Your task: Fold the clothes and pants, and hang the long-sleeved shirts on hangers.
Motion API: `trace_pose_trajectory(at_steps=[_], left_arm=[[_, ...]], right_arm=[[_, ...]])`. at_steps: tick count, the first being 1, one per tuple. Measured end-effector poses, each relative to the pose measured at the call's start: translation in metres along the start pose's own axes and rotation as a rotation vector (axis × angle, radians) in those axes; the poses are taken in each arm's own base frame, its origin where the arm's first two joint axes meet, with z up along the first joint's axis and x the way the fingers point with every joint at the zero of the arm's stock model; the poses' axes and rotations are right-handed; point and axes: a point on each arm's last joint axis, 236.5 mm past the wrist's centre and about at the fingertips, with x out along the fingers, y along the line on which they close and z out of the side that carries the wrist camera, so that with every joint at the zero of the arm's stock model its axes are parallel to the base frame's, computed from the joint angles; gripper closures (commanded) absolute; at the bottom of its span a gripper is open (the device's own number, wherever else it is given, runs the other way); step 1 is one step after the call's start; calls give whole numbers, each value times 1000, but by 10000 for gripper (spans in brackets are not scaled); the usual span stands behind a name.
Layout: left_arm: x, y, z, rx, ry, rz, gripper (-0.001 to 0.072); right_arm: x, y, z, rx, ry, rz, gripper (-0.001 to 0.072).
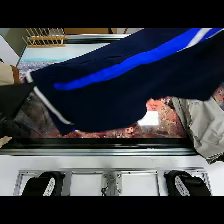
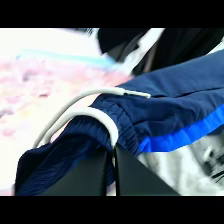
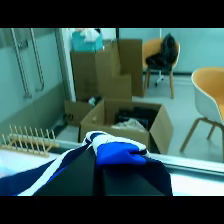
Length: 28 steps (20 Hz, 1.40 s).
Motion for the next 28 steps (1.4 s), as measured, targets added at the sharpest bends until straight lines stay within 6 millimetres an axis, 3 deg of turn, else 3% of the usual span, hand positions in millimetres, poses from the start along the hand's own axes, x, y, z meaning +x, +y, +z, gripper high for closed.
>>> trace_pose_trajectory(at_steps=[3, 6, 8, 11, 13, 15, 17, 19, 22, 25, 28], left_arm=[[-6, 0, -11, -69, 41, 17, 692], [19, 39, -26, -153, 172, 122, 691], [45, 82, -35, -215, 259, 217, 691], [100, 158, -59, -318, 394, 336, 691], [139, 208, -76, -375, 450, 388, 691], [174, 254, -88, -401, 470, 433, 691], [205, 290, -91, -407, 474, 456, 691], [228, 314, -90, -390, 478, 465, 691], [241, 341, -89, -382, 509, 477, 691], [232, 354, -96, -372, 581, 479, 691], [214, 357, -119, -364, 690, 468, 691]], right_arm=[[6, 2, 1, 61, 3, 20, 711], [46, -4, -36, 156, 108, 71, 711], [89, -10, -85, 219, 227, 100, 711], [155, -28, -187, 285, 432, 89, 711], [189, -44, -252, 315, 530, 58, 711], [209, -57, -303, 338, 594, 28, 711], [220, -65, -336, 351, 636, 9, 711], [222, -66, -352, 358, 665, 6, 712], [206, -54, -359, 354, 739, 37, 711], [169, -38, -362, 317, 831, 56, 711], [113, -26, -384, 300, 965, 43, 711]])
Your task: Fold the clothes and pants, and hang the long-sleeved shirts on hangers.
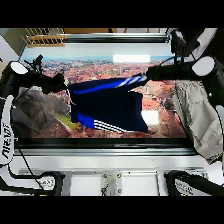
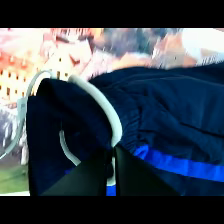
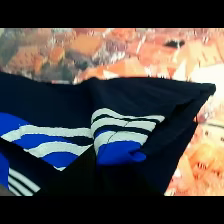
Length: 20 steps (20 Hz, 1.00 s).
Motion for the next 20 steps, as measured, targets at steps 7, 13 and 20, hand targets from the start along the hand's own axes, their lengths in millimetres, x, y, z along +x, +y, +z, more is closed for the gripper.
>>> trace_pose_trajectory(at_steps=[7, 13, 20], left_arm=[[22, 42, -95, -65, 151, 43, 691], [44, 69, -162, -106, 249, 64, 691], [38, 65, -158, -87, 210, 61, 294]], right_arm=[[7, -10, -177, 90, 346, -34, 711], [18, -29, -269, 172, 509, -70, 704], [21, -18, -271, 256, 497, -21, 54]])
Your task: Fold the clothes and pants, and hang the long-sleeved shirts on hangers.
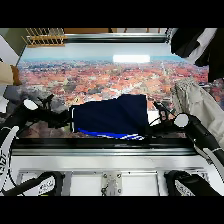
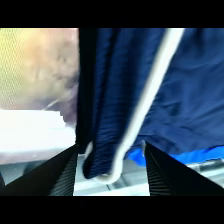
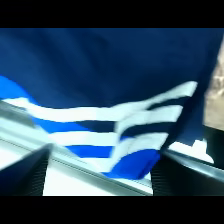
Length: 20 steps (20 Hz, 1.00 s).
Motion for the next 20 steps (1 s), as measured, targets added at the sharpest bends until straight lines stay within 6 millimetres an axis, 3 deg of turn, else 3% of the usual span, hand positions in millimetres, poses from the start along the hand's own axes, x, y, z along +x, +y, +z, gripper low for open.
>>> trace_pose_trajectory(at_steps=[2, 4, 5, 6, 9, 12, 15, 18, 20], left_arm=[[-23, -15, 13, 42, -66, -12, 294], [-52, -35, 21, 97, -141, -29, 297], [-64, -43, 21, 124, -171, -35, 466], [-73, -52, 19, 147, -198, -41, 692], [-88, -79, 8, 212, -266, -63, 691], [-84, -105, -9, 266, -292, -92, 691], [-70, -128, -27, 309, -273, -119, 691], [-51, -144, -41, 340, -229, -131, 691], [-38, -150, -48, 348, -195, -130, 691]], right_arm=[[-21, 4, 17, 24, -65, 27, 54], [-50, -11, 40, 93, -155, 32, 53], [-61, -24, 47, 136, -185, 26, 53], [-71, -42, 52, 191, -205, 20, 53], [-77, -95, 57, 331, -213, 16, 52], [-58, -124, 58, 420, -166, 88, 54], [-25, -128, 66, 470, -114, 199, 54], [7, -110, 76, 459, -50, 285, 54], [26, -86, 84, 420, -5, 330, 54]])
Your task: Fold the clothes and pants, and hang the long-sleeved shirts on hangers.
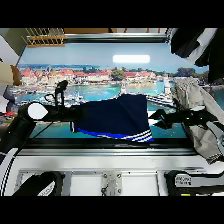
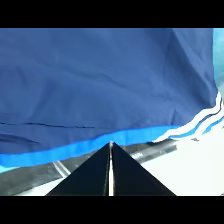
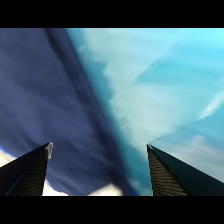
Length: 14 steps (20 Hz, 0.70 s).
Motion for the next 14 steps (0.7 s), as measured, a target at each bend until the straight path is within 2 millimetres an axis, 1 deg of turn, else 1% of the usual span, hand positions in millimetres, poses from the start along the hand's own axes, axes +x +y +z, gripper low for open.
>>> trace_pose_trajectory(at_steps=[3, 5, 6, 7, 8, 9, 10, 12, 14], left_arm=[[14, -5, -9, -1, 41, -1, 691], [18, -6, -11, -2, 53, -1, 691], [19, -6, -12, -4, 56, -1, 691], [20, -6, -12, -6, 59, 0, 691], [21, -7, -13, -6, 61, 0, 691], [21, -7, -13, -6, 63, 0, 690], [22, -7, -14, -9, 65, 0, 691], [22, -7, -14, -8, 67, 0, 691], [22, -7, -15, -9, 70, 1, 691]], right_arm=[[38, 33, -6, -60, 56, 37, 54], [62, 54, -10, -102, 80, 53, 55], [73, 64, -13, -122, 95, 59, 68], [83, 72, -15, -142, 106, 61, 260], [93, 77, -16, -170, 113, 52, 505], [101, 80, -17, -197, 117, 41, 669], [105, 89, -18, -224, 122, 53, 710], [108, 106, -16, -270, 120, 76, 711], [98, 123, -1, -326, 79, 88, 711]])
